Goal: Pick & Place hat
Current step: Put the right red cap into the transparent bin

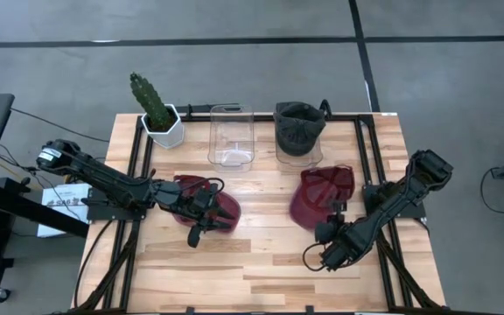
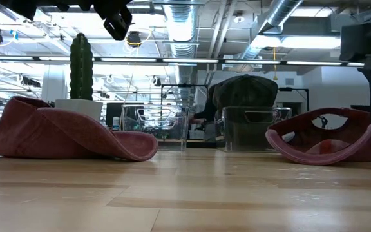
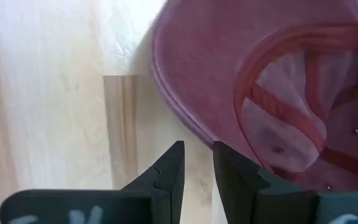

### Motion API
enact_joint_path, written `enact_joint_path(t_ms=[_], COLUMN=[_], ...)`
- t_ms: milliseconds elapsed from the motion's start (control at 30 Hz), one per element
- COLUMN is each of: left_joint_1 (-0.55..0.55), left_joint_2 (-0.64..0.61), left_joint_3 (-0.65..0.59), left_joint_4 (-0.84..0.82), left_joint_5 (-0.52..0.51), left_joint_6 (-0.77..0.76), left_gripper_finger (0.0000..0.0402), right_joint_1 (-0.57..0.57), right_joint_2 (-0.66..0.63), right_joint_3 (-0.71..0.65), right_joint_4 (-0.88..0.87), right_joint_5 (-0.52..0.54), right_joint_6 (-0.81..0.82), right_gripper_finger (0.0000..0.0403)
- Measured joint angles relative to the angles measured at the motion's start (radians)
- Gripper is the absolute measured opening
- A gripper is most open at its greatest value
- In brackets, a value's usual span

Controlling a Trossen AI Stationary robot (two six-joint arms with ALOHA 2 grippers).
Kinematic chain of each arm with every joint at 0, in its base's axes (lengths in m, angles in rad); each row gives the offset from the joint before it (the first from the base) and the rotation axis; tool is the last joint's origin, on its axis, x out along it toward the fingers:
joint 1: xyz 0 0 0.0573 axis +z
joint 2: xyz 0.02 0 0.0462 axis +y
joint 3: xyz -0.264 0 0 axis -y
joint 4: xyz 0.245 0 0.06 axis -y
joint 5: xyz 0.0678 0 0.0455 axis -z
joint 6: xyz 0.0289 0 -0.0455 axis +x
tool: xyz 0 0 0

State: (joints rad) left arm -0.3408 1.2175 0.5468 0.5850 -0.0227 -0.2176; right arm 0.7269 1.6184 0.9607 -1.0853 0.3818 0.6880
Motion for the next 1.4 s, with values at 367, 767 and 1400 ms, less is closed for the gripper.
enact_joint_path(t_ms=[367, 767, 1400], left_joint_1=[0.000, 0.000, 0.000], left_joint_2=[0.000, 0.000, 0.000], left_joint_3=[0.000, 0.000, 0.000], left_joint_4=[0.000, 0.000, 0.000], left_joint_5=[0.000, 0.000, 0.000], left_joint_6=[0.000, 0.000, 0.000], left_gripper_finger=[0.0113, 0.0113, 0.0113], right_joint_1=[-0.009, 0.002, -0.003], right_joint_2=[0.000, 0.000, 0.000], right_joint_3=[0.000, 0.000, 0.000], right_joint_4=[-0.001, -0.001, -0.092], right_joint_5=[0.009, 0.007, 0.014], right_joint_6=[-0.050, -0.079, -0.095], right_gripper_finger=[0.0075, 0.0075, 0.0075])
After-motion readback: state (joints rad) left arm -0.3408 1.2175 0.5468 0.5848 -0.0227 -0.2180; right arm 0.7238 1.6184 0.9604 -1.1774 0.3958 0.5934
